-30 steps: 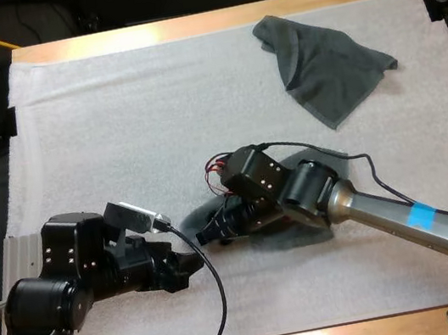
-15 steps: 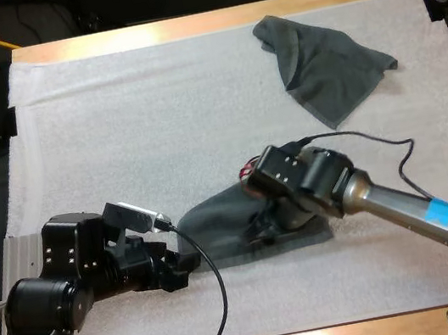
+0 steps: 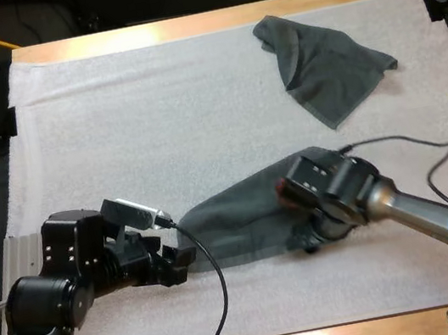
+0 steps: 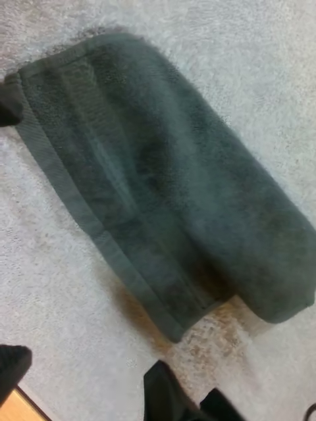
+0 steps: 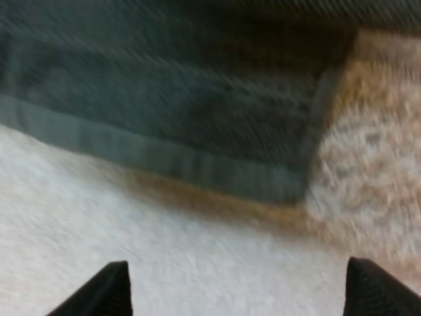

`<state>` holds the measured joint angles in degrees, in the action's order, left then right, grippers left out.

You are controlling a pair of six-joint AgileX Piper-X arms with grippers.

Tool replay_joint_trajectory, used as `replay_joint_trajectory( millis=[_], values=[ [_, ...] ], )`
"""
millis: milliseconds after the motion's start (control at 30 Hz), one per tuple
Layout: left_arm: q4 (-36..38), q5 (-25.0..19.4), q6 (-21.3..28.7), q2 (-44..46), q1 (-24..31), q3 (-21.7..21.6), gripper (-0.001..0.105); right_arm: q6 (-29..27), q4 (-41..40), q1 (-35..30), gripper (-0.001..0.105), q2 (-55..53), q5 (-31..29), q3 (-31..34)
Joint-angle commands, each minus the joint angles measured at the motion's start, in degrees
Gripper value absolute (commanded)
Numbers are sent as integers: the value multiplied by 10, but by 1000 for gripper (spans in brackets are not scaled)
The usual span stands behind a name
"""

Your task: Pick towel from pile, fold and stack

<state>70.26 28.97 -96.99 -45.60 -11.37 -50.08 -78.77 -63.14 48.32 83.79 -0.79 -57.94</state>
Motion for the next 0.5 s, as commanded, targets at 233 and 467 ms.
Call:
replay_joint_trajectory(
  millis=[233,467],
  values=[
    [-9,-5,1,-10,1,38,64,59,113,-66,63,-50,74,113],
    [-10,-5,1,-10,1,89,64,94,226,-105,63,-49,127,172]
  ],
)
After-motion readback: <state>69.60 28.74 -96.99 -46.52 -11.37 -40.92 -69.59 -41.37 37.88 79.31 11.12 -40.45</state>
